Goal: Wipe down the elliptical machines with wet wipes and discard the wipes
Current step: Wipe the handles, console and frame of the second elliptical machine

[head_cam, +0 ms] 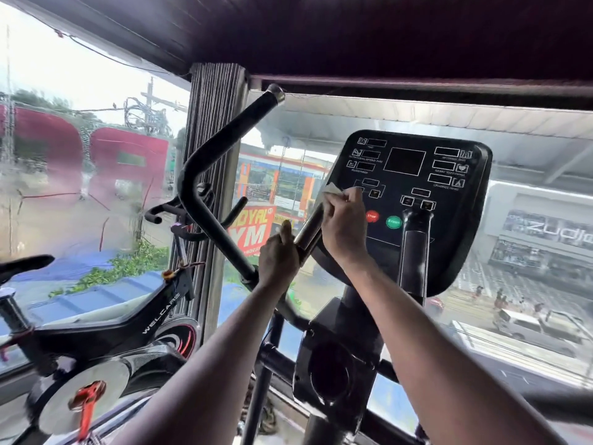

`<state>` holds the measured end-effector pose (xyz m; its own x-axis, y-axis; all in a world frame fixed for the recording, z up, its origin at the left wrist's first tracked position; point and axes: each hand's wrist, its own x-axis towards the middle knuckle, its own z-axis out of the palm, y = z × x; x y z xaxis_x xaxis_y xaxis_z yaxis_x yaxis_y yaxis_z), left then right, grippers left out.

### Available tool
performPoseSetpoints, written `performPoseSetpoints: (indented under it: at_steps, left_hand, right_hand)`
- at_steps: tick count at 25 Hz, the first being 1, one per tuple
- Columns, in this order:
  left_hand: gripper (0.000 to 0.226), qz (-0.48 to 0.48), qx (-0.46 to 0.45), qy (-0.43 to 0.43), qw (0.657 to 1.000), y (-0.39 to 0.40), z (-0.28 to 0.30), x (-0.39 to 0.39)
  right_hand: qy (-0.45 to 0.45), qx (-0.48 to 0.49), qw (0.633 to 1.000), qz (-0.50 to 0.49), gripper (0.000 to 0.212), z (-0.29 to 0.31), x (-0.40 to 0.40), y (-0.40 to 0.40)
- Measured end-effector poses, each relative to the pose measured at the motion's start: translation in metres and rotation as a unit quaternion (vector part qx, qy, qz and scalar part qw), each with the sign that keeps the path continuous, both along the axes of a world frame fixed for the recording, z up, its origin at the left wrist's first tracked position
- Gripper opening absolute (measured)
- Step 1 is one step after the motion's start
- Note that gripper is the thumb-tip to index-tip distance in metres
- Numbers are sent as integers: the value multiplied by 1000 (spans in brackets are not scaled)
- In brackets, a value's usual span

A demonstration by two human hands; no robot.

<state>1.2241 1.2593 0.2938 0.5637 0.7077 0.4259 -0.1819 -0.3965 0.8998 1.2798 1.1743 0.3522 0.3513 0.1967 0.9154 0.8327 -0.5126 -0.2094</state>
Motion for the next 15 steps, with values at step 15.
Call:
performPoseSetpoints:
  at_steps: [15]
  left_hand:
    - [61,-18,18,15,1000,4,-4,6]
  right_hand:
    - [50,134,989,47,20,-20,3,17]
